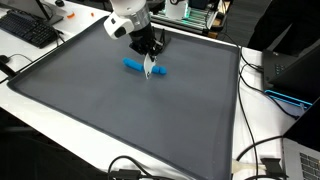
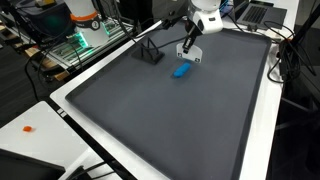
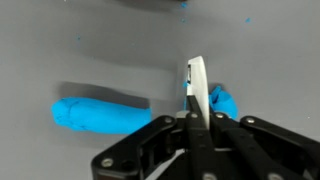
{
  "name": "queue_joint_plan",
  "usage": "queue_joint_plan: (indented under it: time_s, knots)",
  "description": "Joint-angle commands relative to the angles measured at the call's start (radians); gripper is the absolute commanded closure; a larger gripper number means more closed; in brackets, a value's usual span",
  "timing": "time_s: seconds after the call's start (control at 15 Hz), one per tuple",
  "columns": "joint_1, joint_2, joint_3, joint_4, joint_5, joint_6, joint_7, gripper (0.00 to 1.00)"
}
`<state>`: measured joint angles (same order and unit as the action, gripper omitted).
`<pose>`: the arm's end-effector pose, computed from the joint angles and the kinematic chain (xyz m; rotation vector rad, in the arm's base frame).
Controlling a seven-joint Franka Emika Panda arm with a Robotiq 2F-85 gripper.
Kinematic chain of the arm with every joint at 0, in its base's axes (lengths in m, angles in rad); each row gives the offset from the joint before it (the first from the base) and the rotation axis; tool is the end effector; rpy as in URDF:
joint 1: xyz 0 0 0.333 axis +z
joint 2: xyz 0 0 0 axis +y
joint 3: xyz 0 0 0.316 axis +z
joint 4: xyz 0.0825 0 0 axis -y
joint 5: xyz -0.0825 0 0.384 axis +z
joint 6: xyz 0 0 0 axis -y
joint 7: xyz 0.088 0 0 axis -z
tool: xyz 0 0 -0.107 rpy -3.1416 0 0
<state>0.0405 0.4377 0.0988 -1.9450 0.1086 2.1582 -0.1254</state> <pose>0.5890 0.0854 0.2400 -2.9850 -0.2840 0.3379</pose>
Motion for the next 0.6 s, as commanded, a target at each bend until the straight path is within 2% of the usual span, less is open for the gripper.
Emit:
queue_joint_plan:
  time_s: [0.0, 0.53]
  knots:
    - [0.002, -0.058, -0.004, -0.035, -0.012, 0.001, -0.001, 0.99]
    - [0.000, -0.111, -0.030, -0.020, -0.074, 0.001, -0.002, 0.99]
